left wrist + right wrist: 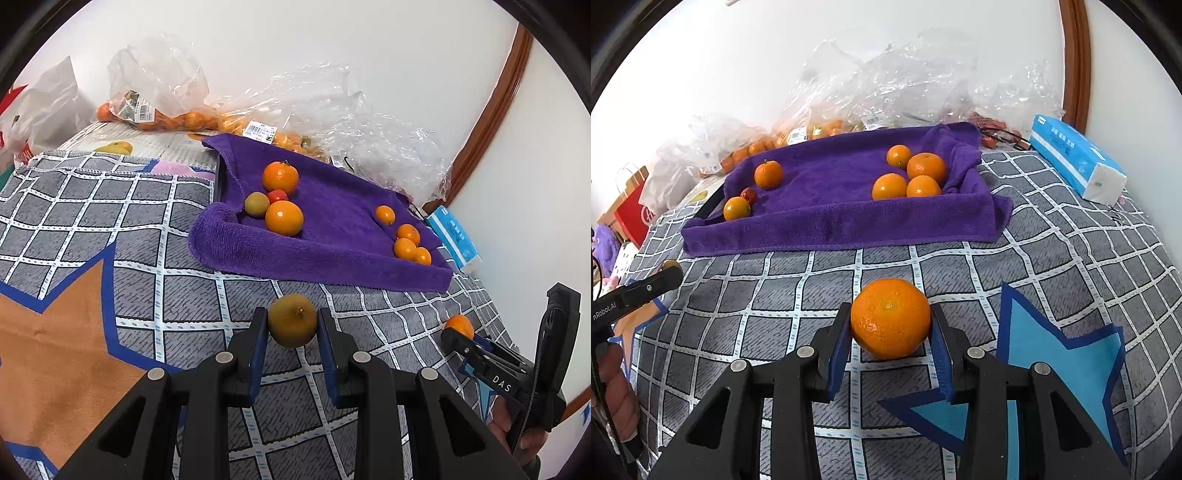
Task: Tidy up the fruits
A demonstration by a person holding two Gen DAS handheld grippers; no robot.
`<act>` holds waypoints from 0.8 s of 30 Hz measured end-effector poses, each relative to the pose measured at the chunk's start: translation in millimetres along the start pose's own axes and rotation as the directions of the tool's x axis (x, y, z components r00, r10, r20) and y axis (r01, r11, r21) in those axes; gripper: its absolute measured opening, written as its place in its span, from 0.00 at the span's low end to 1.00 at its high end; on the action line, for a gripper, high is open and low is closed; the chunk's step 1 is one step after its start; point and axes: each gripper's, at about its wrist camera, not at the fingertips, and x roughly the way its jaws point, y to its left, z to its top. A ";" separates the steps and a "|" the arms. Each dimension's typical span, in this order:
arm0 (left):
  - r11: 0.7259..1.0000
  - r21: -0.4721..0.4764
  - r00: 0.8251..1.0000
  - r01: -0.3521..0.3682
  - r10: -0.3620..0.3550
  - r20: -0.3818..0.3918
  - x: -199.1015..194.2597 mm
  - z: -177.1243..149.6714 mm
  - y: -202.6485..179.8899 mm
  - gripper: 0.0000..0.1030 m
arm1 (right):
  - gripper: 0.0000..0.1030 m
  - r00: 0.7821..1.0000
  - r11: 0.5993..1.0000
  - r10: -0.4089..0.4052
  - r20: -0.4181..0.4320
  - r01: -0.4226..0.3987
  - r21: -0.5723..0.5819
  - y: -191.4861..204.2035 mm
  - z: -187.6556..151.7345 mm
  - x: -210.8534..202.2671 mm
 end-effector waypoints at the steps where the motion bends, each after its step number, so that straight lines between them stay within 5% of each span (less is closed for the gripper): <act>1: 1.000 0.002 1.000 0.001 -0.001 0.002 -0.3 -0.1 -0.3 0.25 | 0.39 1.000 1.000 0.001 -0.001 -0.001 0.000 0.0 0.1 0.2; 24: 0.998 0.057 0.998 -0.016 0.012 0.067 -35.9 9.3 -27.0 0.25 | 0.39 0.997 0.994 0.033 0.065 -0.026 -0.107 31.4 0.4 -27.3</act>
